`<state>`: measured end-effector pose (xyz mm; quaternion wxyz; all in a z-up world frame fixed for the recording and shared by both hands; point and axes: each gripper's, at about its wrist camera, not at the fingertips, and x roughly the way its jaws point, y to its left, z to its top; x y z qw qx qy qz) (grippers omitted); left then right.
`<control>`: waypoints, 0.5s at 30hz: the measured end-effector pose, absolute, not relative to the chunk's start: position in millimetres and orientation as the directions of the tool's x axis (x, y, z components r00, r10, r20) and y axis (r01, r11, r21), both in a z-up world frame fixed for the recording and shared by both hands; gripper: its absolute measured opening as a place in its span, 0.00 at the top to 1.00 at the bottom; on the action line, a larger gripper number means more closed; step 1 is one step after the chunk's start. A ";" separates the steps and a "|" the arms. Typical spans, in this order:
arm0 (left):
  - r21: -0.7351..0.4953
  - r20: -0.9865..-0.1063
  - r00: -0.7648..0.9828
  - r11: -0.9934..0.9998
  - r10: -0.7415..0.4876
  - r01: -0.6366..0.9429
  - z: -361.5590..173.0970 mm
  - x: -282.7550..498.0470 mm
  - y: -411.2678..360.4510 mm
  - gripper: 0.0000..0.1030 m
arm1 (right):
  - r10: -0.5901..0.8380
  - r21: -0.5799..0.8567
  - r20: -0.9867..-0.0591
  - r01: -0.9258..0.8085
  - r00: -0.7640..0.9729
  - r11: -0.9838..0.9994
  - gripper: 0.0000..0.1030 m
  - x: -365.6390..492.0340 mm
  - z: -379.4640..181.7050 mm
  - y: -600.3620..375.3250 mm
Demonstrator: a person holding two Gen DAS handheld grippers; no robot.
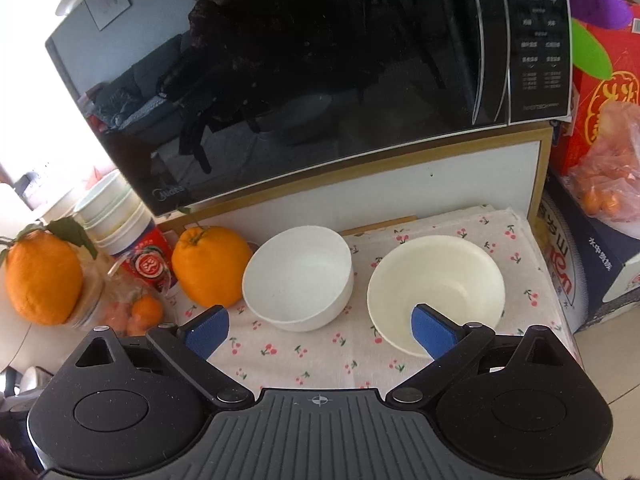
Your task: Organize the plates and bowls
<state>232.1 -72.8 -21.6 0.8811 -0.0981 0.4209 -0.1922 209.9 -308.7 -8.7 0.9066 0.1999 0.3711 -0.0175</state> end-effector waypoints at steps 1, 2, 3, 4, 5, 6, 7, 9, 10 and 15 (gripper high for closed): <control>-0.364 -0.696 0.564 0.895 -0.445 0.258 -25.8 236.3 -73.5 0.04 | 0.123 0.357 -0.680 0.179 0.723 0.917 0.04 214.5 -10.5 -311.5; -0.399 -0.686 0.553 0.880 -0.473 0.259 -29.8 241.2 -74.2 0.05 | 0.130 0.363 -0.678 0.176 0.724 0.915 0.04 218.8 -12.1 -313.9; -0.423 -0.680 0.545 0.870 -0.490 0.254 -33.1 244.9 -75.3 0.10 | 0.134 0.365 -0.676 0.171 0.725 0.915 0.04 223.1 -13.3 -315.7; -0.440 -0.675 0.540 0.862 -0.502 0.251 -35.8 247.9 -76.9 0.16 | 0.136 0.362 -0.672 0.163 0.728 0.918 0.04 227.2 -14.4 -316.7; -0.455 -0.670 0.535 0.854 -0.515 0.252 -38.3 250.6 -80.1 0.18 | 0.132 0.353 -0.668 0.155 0.733 0.923 0.04 231.7 -15.5 -317.1; -0.461 -0.668 0.532 0.851 -0.520 0.253 -40.1 253.4 -82.8 0.23 | 0.127 0.341 -0.665 0.149 0.736 0.928 0.04 235.7 -16.1 -317.0; -0.466 -0.667 0.530 0.848 -0.524 0.251 -41.4 256.8 -86.2 0.27 | 0.124 0.331 -0.665 0.142 0.737 0.933 0.05 240.8 -17.5 -316.9; -0.490 -0.654 0.533 0.837 -0.538 0.244 -43.9 262.6 -90.5 0.31 | 0.133 0.331 -0.663 0.129 0.736 0.935 0.08 254.3 -22.0 -318.3; -0.503 -0.647 0.531 0.830 -0.547 0.242 -45.5 265.0 -92.5 0.37 | 0.138 0.338 -0.665 0.130 0.734 0.932 0.13 259.3 -24.2 -319.4; -0.516 -0.656 0.533 0.833 -0.534 0.200 -54.4 276.7 -102.2 0.60 | 0.146 0.359 -0.689 0.159 0.710 0.920 0.41 283.0 -38.5 -324.2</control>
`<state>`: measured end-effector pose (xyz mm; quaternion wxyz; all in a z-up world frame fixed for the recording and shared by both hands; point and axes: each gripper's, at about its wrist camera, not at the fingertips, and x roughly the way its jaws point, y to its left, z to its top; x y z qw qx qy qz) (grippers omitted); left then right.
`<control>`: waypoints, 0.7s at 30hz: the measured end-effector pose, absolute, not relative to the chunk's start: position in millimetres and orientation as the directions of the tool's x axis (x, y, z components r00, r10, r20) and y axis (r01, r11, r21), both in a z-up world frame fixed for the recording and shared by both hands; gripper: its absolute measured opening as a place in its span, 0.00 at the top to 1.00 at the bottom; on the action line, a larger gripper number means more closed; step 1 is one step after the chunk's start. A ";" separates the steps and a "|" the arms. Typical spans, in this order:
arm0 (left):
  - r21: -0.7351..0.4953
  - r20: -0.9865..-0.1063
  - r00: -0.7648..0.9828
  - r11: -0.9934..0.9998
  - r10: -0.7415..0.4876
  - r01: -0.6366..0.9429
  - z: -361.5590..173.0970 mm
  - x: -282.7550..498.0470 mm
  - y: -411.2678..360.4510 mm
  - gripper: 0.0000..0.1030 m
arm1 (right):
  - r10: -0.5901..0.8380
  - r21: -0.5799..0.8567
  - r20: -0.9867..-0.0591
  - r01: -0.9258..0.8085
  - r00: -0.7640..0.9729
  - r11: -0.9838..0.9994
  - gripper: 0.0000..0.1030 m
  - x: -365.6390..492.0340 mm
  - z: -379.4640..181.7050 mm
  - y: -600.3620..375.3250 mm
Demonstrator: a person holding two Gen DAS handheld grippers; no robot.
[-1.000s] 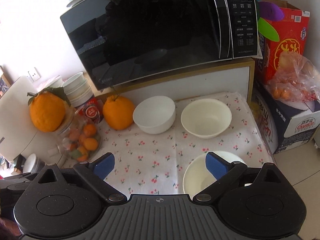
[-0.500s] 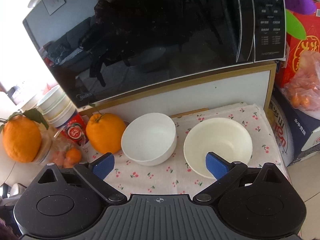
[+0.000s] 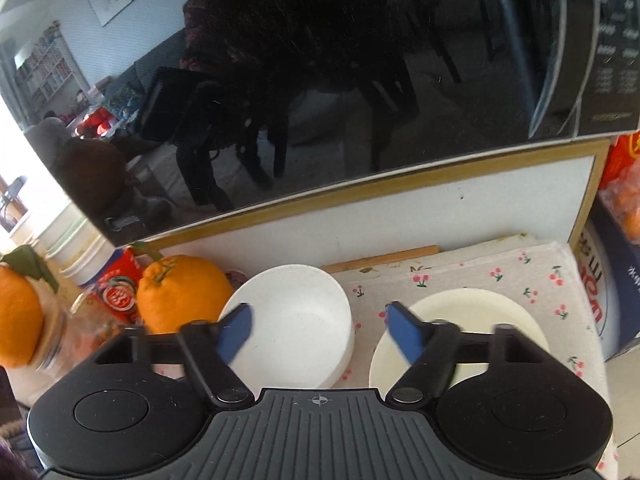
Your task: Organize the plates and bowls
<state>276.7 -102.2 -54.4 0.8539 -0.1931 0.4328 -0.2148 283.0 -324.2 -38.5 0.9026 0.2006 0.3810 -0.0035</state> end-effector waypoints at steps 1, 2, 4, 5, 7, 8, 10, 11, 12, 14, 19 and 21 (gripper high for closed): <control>-0.515 -0.657 0.536 0.835 -0.529 0.193 -55.6 277.7 -103.1 0.64 | 0.143 0.357 -0.693 0.165 0.707 0.919 0.48 285.9 -41.1 -324.1; -0.518 -0.655 0.539 0.834 -0.529 0.189 -56.6 278.6 -103.9 0.66 | 0.141 0.357 -0.696 0.169 0.704 0.919 0.52 288.6 -43.7 -323.9; -0.520 -0.652 0.542 0.833 -0.531 0.190 -58.0 279.1 -105.0 0.73 | 0.139 0.357 -0.700 0.175 0.701 0.917 0.60 293.0 -48.7 -323.5; -0.517 -0.653 0.544 0.835 -0.527 0.188 -58.3 279.2 -105.3 0.75 | 0.136 0.357 -0.701 0.179 0.700 0.917 0.62 294.8 -50.8 -324.1; -0.516 -0.653 0.546 0.836 -0.525 0.186 -58.8 279.3 -105.8 0.79 | 0.129 0.354 -0.708 0.192 0.695 0.915 0.68 298.4 -54.6 -324.4; -0.518 -0.652 0.545 0.834 -0.528 0.188 -59.3 279.5 -106.0 0.80 | 0.122 0.352 -0.711 0.201 0.692 0.914 0.70 299.4 -56.0 -324.7; -0.516 -0.654 0.541 0.835 -0.528 0.190 -59.9 279.9 -106.2 0.82 | 0.117 0.357 -0.712 0.214 0.692 0.910 0.76 299.7 -57.7 -326.4; -0.517 -0.655 0.539 0.835 -0.529 0.191 -60.2 280.1 -106.4 0.82 | 0.116 0.361 -0.712 0.219 0.692 0.907 0.77 300.3 -59.4 -327.3; -0.517 -0.655 0.539 0.834 -0.530 0.192 -59.2 279.8 -106.6 0.82 | 0.115 0.362 -0.713 0.223 0.692 0.905 0.81 300.3 -60.3 -327.5; -0.515 -0.654 0.541 0.835 -0.528 0.193 -58.5 282.1 -108.8 0.83 | 0.112 0.362 -0.716 0.229 0.689 0.904 0.85 300.3 -62.4 -327.7; -0.499 -0.662 0.544 0.845 -0.516 0.194 -55.6 281.8 -113.9 0.86 | 0.113 0.367 -0.719 0.237 0.685 0.900 0.91 297.7 -60.4 -327.2; -0.488 -0.667 0.545 0.850 -0.508 0.196 -52.4 282.4 -115.5 0.87 | 0.115 0.377 -0.715 0.242 0.689 0.894 0.91 294.8 -58.6 -327.5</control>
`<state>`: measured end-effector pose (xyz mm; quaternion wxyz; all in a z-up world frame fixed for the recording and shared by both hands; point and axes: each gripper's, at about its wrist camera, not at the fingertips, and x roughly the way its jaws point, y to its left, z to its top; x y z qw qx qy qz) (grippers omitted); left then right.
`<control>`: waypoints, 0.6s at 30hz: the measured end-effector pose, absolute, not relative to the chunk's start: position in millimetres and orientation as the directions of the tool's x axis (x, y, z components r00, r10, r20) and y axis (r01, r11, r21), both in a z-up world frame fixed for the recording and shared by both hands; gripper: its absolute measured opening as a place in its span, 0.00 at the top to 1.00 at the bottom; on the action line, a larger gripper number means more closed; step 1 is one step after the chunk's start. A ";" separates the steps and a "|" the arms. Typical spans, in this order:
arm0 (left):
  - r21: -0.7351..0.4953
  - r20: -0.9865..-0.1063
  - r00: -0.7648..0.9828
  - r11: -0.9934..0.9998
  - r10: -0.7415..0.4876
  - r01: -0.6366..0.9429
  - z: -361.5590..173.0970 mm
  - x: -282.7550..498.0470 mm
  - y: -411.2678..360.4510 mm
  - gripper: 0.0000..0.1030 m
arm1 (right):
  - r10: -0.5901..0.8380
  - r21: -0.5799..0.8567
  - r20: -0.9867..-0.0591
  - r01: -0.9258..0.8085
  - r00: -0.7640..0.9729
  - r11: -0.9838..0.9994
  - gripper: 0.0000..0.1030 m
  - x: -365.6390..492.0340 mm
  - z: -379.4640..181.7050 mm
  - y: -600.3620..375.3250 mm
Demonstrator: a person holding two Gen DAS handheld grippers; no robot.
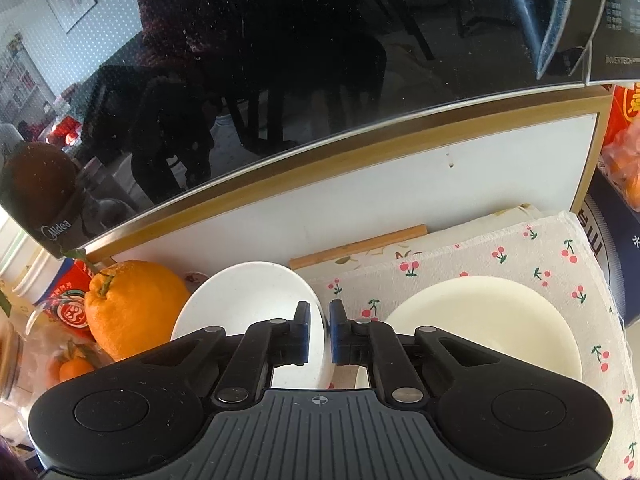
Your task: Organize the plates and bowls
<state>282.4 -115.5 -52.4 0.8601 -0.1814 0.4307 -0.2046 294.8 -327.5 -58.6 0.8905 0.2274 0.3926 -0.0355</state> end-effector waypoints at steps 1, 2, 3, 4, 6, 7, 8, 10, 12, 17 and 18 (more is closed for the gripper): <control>-0.487 -0.668 0.545 0.851 -0.507 0.194 -51.0 281.4 -115.5 0.88 | 0.116 0.381 -0.712 0.242 0.692 0.892 0.91 292.8 -56.6 -327.5; -0.489 -0.670 0.543 0.851 -0.507 0.191 -49.3 281.2 -115.5 0.88 | 0.116 0.384 -0.709 0.242 0.696 0.891 0.91 290.5 -54.3 -327.0; -0.491 -0.670 0.542 0.850 -0.507 0.190 -47.4 280.1 -115.1 0.88 | 0.116 0.384 -0.706 0.240 0.699 0.892 0.91 288.2 -52.1 -326.0; -0.493 -0.669 0.542 0.849 -0.509 0.188 -45.2 278.6 -114.2 0.88 | 0.115 0.384 -0.703 0.238 0.702 0.892 0.91 285.8 -49.4 -325.2; -0.492 -0.667 0.543 0.849 -0.509 0.191 -39.0 275.2 -113.1 0.88 | 0.114 0.383 -0.699 0.236 0.706 0.893 0.91 280.3 -42.7 -323.1; -0.490 -0.665 0.546 0.850 -0.509 0.195 -35.0 272.5 -111.4 0.88 | 0.114 0.386 -0.697 0.236 0.708 0.892 0.91 277.7 -39.8 -322.5; -0.487 -0.664 0.548 0.850 -0.509 0.200 -30.8 269.7 -109.5 0.88 | 0.115 0.389 -0.695 0.236 0.710 0.890 0.91 275.2 -36.8 -322.1; -0.480 -0.663 0.551 0.852 -0.507 0.208 -22.7 264.4 -106.5 0.89 | 0.122 0.400 -0.686 0.233 0.717 0.886 0.91 267.6 -30.0 -320.1; -0.473 -0.665 0.550 0.855 -0.505 0.214 -14.9 258.7 -102.6 0.89 | 0.129 0.412 -0.683 0.233 0.719 0.881 0.91 259.9 -24.2 -317.6; -0.456 -0.680 0.537 0.861 -0.500 0.224 2.1 242.9 -90.6 0.89 | 0.127 0.411 -0.694 0.245 0.709 0.878 0.90 240.1 -11.0 -305.1; -0.452 -0.681 0.538 0.863 -0.498 0.226 5.2 239.8 -88.4 0.89 | 0.127 0.411 -0.695 0.245 0.708 0.878 0.90 236.2 -8.5 -302.5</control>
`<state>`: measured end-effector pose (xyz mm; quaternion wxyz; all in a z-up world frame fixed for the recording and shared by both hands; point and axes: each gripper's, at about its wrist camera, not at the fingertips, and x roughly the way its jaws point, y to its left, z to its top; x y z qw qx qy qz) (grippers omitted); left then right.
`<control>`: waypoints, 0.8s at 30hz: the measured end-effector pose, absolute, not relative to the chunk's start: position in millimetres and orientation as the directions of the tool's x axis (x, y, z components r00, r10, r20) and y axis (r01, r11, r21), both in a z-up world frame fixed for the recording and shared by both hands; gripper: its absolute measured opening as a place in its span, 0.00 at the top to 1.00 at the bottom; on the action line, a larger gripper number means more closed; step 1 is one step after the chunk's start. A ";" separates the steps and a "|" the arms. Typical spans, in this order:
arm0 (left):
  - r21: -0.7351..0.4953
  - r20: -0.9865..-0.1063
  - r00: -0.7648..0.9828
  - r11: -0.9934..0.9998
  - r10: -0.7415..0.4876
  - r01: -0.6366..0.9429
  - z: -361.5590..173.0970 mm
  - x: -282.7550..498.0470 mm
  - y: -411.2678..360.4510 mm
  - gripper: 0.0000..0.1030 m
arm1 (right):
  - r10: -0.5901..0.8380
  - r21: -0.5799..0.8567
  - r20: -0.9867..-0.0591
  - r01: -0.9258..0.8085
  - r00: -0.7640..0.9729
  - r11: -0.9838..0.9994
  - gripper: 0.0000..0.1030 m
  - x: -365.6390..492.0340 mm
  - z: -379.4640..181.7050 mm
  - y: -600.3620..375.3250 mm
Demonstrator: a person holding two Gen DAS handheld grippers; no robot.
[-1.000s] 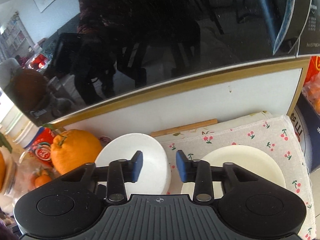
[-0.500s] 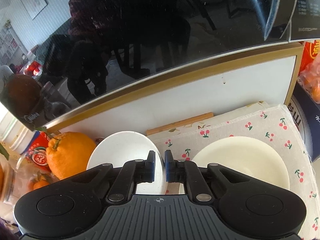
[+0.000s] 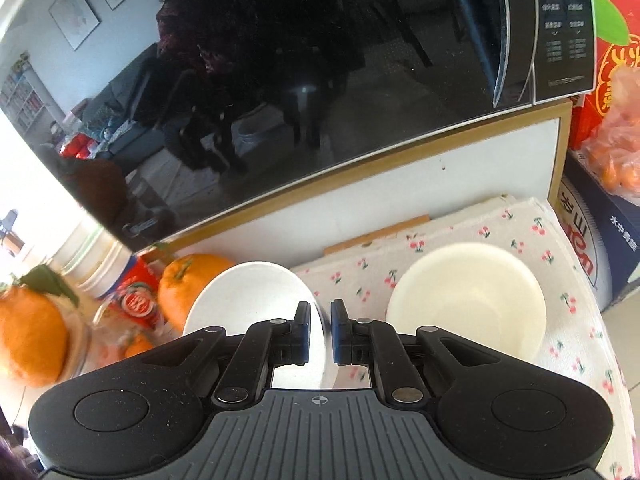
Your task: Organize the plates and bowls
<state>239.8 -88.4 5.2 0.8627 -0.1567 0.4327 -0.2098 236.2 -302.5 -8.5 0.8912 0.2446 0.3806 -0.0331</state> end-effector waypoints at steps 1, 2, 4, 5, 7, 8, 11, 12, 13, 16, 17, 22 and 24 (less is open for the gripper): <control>-0.447 -0.682 0.538 0.865 -0.495 0.229 8.8 235.9 -85.9 0.89 | 0.128 0.412 -0.695 0.246 0.708 0.877 0.89 231.8 -5.9 -300.0; -0.443 -0.684 0.538 0.866 -0.493 0.231 11.3 232.0 -83.7 0.89 | 0.129 0.415 -0.696 0.249 0.707 0.875 0.89 226.4 -3.1 -297.4; -0.436 -0.689 0.535 0.870 -0.488 0.232 14.9 223.0 -78.6 0.89 | 0.130 0.418 -0.701 0.256 0.701 0.872 0.89 217.6 0.0 -291.5; -0.431 -0.692 0.535 0.872 -0.484 0.233 14.7 217.9 -77.0 0.89 | 0.134 0.423 -0.702 0.259 0.699 0.869 0.89 213.1 1.4 -289.3; -0.424 -0.698 0.534 0.876 -0.477 0.228 16.8 209.5 -72.4 0.89 | 0.148 0.443 -0.701 0.265 0.697 0.856 0.89 202.6 3.5 -285.3; -0.420 -0.704 0.530 0.879 -0.472 0.226 16.6 205.4 -69.9 0.89 | 0.156 0.452 -0.700 0.264 0.697 0.852 0.89 197.5 3.6 -283.5; -0.409 -0.716 0.521 0.884 -0.465 0.227 18.9 194.1 -62.9 0.89 | 0.182 0.478 -0.694 0.257 0.697 0.839 0.89 182.3 1.6 -279.0; -0.407 -0.720 0.516 0.885 -0.464 0.226 18.0 191.5 -59.2 0.89 | 0.192 0.488 -0.691 0.255 0.697 0.835 0.89 176.5 1.3 -276.6; -0.407 -0.723 0.512 0.885 -0.464 0.226 17.8 188.5 -56.6 0.89 | 0.200 0.496 -0.690 0.254 0.696 0.830 0.89 171.6 0.4 -274.8; -0.409 -0.731 0.499 0.885 -0.464 0.223 17.4 175.3 -45.8 0.89 | 0.222 0.516 -0.689 0.252 0.690 0.819 0.89 156.6 -2.5 -267.6; -0.410 -0.734 0.496 0.885 -0.464 0.221 17.0 171.4 -41.9 0.89 | 0.228 0.521 -0.689 0.252 0.688 0.815 0.89 152.3 -3.7 -265.3; -0.401 -0.742 0.487 0.887 -0.460 0.227 16.9 157.2 -30.2 0.89 | 0.251 0.535 -0.694 0.251 0.675 0.807 0.88 135.4 -9.4 -254.5; -0.399 -0.743 0.486 0.888 -0.460 0.230 15.3 148.9 -23.7 0.89 | 0.259 0.539 -0.692 0.244 0.674 0.806 0.88 128.4 -11.3 -249.0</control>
